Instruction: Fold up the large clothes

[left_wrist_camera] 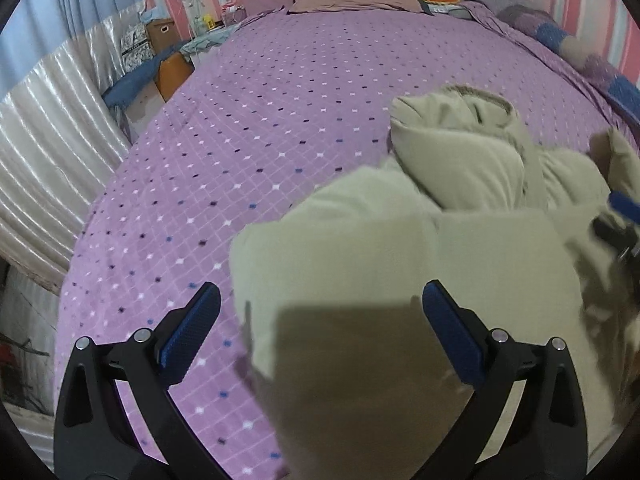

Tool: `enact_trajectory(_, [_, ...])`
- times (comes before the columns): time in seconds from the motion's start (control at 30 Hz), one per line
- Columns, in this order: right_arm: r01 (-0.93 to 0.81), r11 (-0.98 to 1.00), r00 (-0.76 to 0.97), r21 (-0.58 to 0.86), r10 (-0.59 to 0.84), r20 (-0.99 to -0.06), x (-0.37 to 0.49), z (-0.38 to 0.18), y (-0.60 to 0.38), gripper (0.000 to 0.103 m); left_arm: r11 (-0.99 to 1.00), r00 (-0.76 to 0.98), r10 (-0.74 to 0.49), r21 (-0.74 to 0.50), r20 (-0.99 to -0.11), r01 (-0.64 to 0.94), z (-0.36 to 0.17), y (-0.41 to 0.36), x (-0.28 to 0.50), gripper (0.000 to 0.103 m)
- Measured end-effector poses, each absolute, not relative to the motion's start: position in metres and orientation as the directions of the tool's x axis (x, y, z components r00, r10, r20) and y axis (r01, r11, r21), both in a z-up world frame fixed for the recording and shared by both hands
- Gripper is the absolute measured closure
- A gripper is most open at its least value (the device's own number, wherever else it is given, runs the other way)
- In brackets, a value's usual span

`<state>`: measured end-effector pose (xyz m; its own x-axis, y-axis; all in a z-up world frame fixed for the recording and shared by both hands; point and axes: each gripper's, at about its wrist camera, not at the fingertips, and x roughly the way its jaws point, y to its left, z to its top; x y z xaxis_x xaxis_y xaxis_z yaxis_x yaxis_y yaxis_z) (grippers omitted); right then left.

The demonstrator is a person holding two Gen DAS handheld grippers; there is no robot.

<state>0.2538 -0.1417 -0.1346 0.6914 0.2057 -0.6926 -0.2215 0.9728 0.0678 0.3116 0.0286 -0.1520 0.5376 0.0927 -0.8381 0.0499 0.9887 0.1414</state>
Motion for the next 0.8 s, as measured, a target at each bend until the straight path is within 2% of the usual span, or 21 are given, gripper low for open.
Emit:
enact_trajectory(0.03, [-0.199, 0.979, 0.704, 0.046, 0.175, -0.688, 0.261, -0.135, -0.140, 0.029, 0.987, 0.542, 0.098, 0.150, -0.835, 0.051, -0.154, 0.024, 0.318, 0.003])
enact_trajectory(0.07, [-0.179, 0.983, 0.718, 0.043, 0.160, -0.677, 0.257, -0.132, -0.146, 0.024, 0.985, 0.551, 0.111, 0.167, -0.827, 0.051, -0.156, 0.014, 0.329, 0.003])
enact_trajectory(0.1, [-0.156, 0.986, 0.738, 0.052, 0.152, -0.657, 0.261, -0.125, -0.149, 0.012, 0.983, 0.562, 0.118, 0.177, -0.819, 0.051, -0.159, 0.002, 0.341, 0.003])
enact_trajectory(0.17, [-0.127, 0.988, 0.783, 0.087, 0.154, -0.603, 0.275, -0.111, -0.146, 0.002, 0.982, 0.581, 0.125, 0.184, -0.804, 0.042, -0.160, -0.011, 0.354, 0.003])
enact_trajectory(0.23, [-0.119, 0.992, 0.779, 0.049, 0.124, -0.615, 0.288, -0.117, -0.143, 0.002, 0.980, 0.596, 0.143, 0.196, -0.790, 0.025, -0.163, -0.017, 0.365, 0.003])
enact_trajectory(0.3, [-0.031, 0.993, 0.753, -0.111, -0.050, -0.656, 0.305, -0.140, -0.143, 0.002, 0.977, 0.586, 0.163, 0.211, -0.794, 0.014, -0.169, -0.018, 0.369, 0.003])
enact_trajectory(0.37, [0.010, 0.968, 0.739, -0.252, -0.177, -0.650, 0.308, -0.164, -0.152, 0.002, 0.976, 0.591, 0.179, 0.219, -0.787, -0.005, -0.178, -0.019, 0.369, 0.003])
enact_trajectory(0.47, [-0.024, 0.979, 0.722, -0.203, -0.123, -0.681, 0.310, -0.181, -0.175, 0.002, 0.986, 0.593, 0.145, 0.168, -0.792, -0.017, -0.195, -0.016, 0.361, 0.003])
enact_trajectory(0.6, [-0.041, 0.990, 0.708, -0.134, -0.066, -0.703, 0.326, -0.189, -0.194, 0.002, 0.979, 0.628, 0.173, 0.202, -0.759, -0.025, -0.207, -0.021, 0.359, 0.003])
enact_trajectory(0.8, [-0.047, 0.999, 0.694, -0.023, 0.016, -0.720, 0.340, -0.216, -0.206, 0.001, 0.989, 0.652, 0.136, 0.144, -0.746, -0.041, -0.223, -0.014, 0.368, 0.003])
